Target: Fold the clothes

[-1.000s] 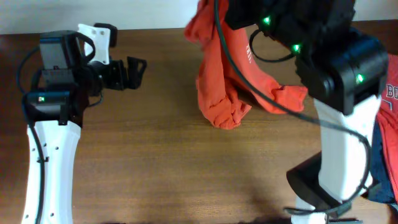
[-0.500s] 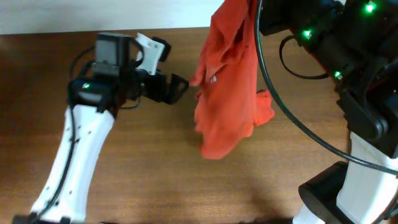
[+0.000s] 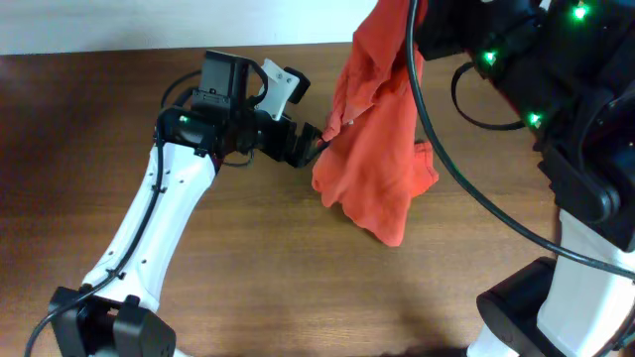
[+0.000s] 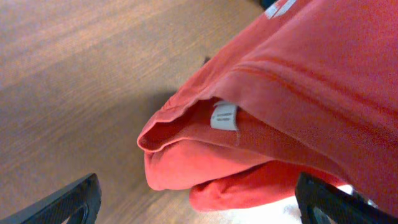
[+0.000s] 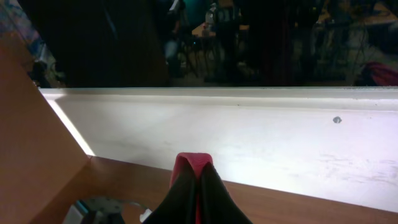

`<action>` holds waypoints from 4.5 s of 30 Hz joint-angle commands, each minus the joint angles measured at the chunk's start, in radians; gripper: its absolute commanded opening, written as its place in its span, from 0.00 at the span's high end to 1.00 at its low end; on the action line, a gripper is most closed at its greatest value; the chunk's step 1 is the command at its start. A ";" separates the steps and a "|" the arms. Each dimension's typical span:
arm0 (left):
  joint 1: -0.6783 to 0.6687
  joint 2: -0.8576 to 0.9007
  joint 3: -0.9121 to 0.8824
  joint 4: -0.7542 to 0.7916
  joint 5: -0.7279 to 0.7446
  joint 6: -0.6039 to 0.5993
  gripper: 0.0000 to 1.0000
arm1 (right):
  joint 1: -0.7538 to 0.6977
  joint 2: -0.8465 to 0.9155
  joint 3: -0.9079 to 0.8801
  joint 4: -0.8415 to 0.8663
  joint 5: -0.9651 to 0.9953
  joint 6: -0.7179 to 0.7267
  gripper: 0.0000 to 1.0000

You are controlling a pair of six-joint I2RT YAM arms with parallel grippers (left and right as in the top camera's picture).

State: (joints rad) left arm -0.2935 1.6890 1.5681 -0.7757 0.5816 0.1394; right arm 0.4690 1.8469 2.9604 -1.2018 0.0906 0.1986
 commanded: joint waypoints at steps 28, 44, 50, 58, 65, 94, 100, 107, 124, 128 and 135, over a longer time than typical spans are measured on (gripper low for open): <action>0.002 -0.022 0.017 0.036 0.167 0.227 0.01 | -0.066 -0.002 0.008 -0.078 -0.004 -0.010 0.96; -0.016 -0.045 0.017 0.076 0.238 0.275 0.01 | -0.066 -0.002 0.008 -0.077 -0.057 -0.007 0.96; -0.067 -0.035 0.017 0.111 0.233 0.275 0.02 | -0.066 -0.002 0.008 -0.078 -0.057 -0.007 0.96; -0.086 -0.024 0.017 0.142 0.100 0.275 0.33 | -0.066 -0.002 0.008 -0.090 -0.061 -0.007 0.96; -0.085 -0.018 0.017 0.167 -0.002 0.274 0.79 | -0.066 -0.002 0.008 -0.093 -0.061 -0.007 0.96; 0.138 -0.134 0.300 0.278 -0.326 0.084 1.00 | -0.066 0.018 -0.139 -0.496 -0.064 -0.060 0.30; 0.138 -0.140 0.300 0.419 -0.528 0.029 0.99 | -0.063 0.018 -0.426 -0.451 -0.109 -0.070 0.28; 0.138 -0.153 0.300 0.497 -0.634 0.003 0.99 | -0.063 0.018 -0.782 -0.280 -0.204 -0.092 0.28; 0.130 -0.165 0.301 0.647 -0.721 -0.065 1.00 | 0.162 0.019 -1.057 0.012 -0.258 -0.039 0.28; 0.126 -0.166 0.301 0.632 -0.721 -0.065 0.99 | 0.187 0.019 -1.089 0.067 -0.257 0.041 0.28; 0.126 -0.166 0.301 0.594 -0.721 -0.065 0.99 | 0.193 0.019 -1.247 0.270 -0.251 0.170 0.29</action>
State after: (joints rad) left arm -0.1631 1.5604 1.8423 -0.1764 -0.1322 0.0849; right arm 0.6544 1.8740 1.7840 -0.9909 -0.1749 0.2802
